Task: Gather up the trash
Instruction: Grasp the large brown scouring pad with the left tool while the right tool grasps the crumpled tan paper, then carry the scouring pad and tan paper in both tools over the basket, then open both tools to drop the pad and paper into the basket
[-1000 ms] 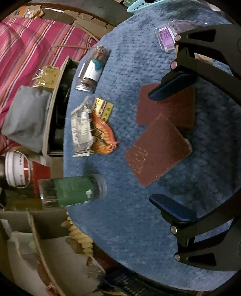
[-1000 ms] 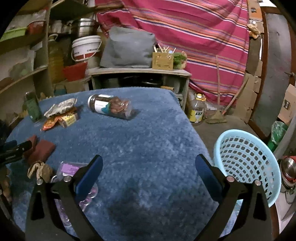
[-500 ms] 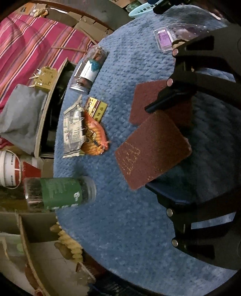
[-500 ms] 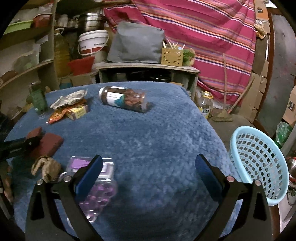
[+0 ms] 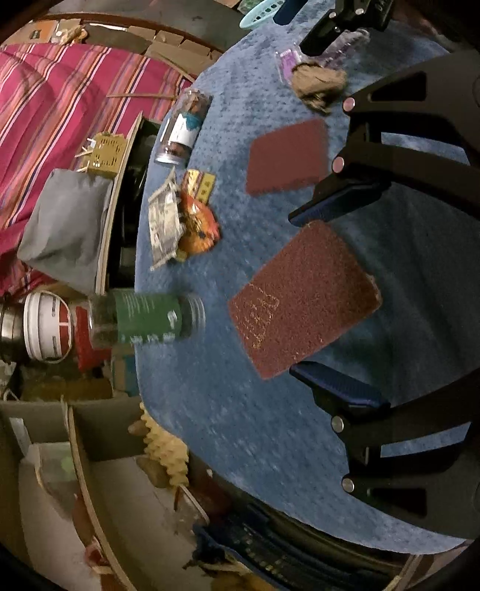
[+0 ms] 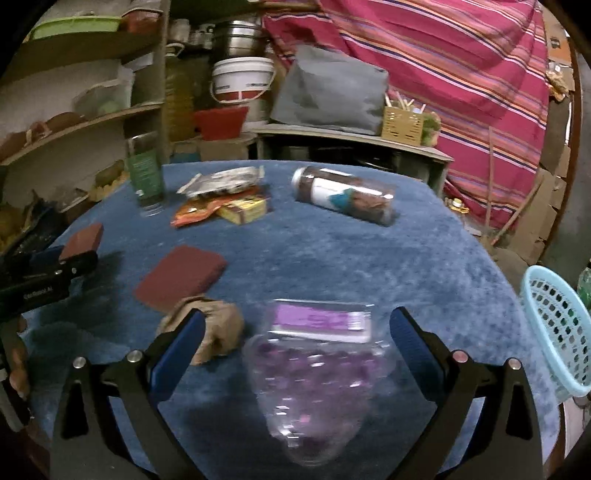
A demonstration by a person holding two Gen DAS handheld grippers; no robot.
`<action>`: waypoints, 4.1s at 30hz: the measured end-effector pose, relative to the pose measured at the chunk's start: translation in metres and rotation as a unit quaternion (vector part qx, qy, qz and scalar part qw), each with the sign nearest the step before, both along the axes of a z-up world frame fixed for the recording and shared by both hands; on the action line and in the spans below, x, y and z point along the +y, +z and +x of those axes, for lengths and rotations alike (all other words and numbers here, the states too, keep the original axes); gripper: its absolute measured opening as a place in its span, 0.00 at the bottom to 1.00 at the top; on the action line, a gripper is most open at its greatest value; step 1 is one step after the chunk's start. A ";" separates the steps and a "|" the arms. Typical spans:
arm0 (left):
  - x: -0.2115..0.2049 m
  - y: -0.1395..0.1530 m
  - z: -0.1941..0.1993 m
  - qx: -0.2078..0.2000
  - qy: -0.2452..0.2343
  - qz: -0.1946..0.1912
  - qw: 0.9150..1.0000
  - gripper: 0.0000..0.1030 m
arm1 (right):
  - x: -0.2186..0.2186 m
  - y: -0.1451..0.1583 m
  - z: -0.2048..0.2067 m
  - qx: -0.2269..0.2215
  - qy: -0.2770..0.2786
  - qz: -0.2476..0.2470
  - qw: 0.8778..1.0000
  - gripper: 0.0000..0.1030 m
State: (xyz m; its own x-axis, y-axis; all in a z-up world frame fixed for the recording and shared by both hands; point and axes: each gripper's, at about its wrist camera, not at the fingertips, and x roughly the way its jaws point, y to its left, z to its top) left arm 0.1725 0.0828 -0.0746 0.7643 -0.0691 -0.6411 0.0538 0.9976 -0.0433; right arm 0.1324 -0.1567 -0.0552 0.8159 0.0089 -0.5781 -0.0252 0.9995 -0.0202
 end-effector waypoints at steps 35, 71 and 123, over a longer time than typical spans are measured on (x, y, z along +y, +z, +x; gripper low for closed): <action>0.005 -0.007 -0.018 -0.006 -0.015 0.004 1.000 0.71 | 0.034 -0.007 0.004 0.015 0.060 0.009 0.998 0.38; -0.316 0.044 -0.013 -0.031 -0.180 0.015 0.983 0.71 | -0.334 0.029 -0.058 -0.006 -0.170 0.038 0.985 0.38; -0.403 0.058 -0.006 -0.058 -0.223 0.031 0.973 0.95 | -0.392 0.002 -0.058 0.012 -0.220 0.067 0.973 0.76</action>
